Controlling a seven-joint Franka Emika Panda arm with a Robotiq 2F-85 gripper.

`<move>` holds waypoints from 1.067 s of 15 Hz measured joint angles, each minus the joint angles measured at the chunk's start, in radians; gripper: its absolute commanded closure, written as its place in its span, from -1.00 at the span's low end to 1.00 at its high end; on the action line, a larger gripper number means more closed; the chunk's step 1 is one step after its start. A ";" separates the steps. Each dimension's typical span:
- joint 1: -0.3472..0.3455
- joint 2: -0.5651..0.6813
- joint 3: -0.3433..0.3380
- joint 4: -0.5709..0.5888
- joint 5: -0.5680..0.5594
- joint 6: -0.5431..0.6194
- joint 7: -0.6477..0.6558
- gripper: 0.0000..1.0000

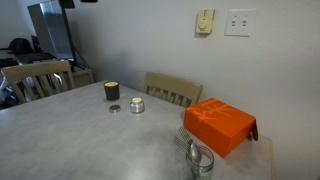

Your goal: Put the silver lid on top of the silver vessel on the table

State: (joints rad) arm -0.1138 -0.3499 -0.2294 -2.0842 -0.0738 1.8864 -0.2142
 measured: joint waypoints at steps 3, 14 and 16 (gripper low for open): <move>0.001 0.000 0.002 0.000 0.006 0.003 -0.001 -1.00; 0.149 0.199 0.054 0.139 0.254 0.094 -0.286 -1.00; 0.149 0.211 0.054 0.149 0.256 0.094 -0.297 -1.00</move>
State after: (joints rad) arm 0.0354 -0.1387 -0.1757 -1.9349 0.1825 1.9808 -0.5110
